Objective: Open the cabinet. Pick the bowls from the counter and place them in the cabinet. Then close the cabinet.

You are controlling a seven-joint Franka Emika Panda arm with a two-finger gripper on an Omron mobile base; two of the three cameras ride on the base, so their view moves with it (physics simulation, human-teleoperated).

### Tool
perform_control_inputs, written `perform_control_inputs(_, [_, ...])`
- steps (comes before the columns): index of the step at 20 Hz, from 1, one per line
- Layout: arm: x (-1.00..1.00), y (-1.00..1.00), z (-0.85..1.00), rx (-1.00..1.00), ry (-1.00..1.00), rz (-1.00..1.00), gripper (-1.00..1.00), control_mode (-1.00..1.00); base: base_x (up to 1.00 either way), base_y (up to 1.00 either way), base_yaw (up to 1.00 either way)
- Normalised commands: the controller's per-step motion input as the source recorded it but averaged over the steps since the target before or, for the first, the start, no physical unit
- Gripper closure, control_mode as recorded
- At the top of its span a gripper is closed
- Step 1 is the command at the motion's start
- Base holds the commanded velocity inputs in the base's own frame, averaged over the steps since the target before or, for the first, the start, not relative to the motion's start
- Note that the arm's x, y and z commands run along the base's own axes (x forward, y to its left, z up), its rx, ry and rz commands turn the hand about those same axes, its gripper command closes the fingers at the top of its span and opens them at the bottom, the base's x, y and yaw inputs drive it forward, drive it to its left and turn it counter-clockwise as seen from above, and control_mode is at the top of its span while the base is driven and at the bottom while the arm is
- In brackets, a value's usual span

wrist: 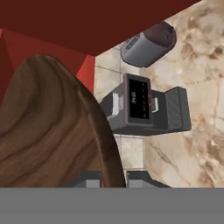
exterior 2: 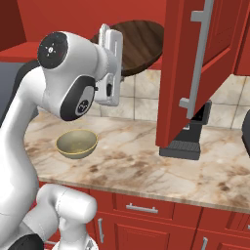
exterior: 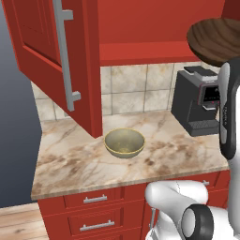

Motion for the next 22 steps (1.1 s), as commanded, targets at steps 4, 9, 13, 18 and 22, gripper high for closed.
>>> perform_control_inputs(4, [0.46,0.14,0.01,0.0,-0.03,0.0,1.0,-1.0,0.0,0.0,0.0])
perform_control_inputs(9, [0.32,0.04,-0.22,0.04,-0.17,0.0,1.0,-1.0,0.0,0.0,0.0])
perform_control_inputs(13, [0.35,0.0,-0.24,0.08,-0.16,0.0,1.0,-1.0,0.0,0.0,0.0])
perform_control_inputs(18, [0.3,0.0,-0.01,0.0,0.0,0.0,1.0,-1.0,0.0,0.0,0.0])
perform_control_inputs(22, [0.24,0.0,0.0,0.0,0.05,0.0,1.0,-1.0,0.0,0.0,0.0])
